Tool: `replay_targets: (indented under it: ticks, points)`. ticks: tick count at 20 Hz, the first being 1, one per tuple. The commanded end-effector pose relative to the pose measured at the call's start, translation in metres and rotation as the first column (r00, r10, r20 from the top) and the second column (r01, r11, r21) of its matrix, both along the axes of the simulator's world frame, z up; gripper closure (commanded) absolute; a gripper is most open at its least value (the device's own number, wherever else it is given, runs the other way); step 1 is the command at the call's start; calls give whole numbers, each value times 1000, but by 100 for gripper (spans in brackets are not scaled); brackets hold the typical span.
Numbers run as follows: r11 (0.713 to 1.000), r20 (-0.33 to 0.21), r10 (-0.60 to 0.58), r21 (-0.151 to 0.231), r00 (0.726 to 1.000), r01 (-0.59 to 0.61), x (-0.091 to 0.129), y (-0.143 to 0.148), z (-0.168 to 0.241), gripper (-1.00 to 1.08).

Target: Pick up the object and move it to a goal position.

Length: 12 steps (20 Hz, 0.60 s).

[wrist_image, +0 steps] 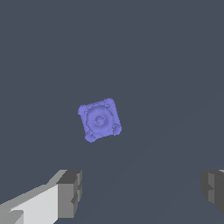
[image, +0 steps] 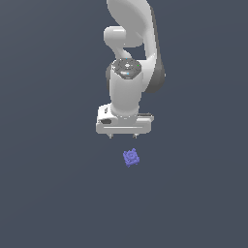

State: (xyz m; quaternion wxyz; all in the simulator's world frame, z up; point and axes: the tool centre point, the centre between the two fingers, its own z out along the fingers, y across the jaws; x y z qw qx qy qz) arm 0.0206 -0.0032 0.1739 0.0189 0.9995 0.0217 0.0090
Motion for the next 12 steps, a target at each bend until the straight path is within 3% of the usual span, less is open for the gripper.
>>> replay_targets:
  ticks: [1,12]
  points:
    - [1000,-4,30,2,1000,-30,5,4,-9,-92]
    - [978,-17,207,28,978,-206,29,32,-68,-92]
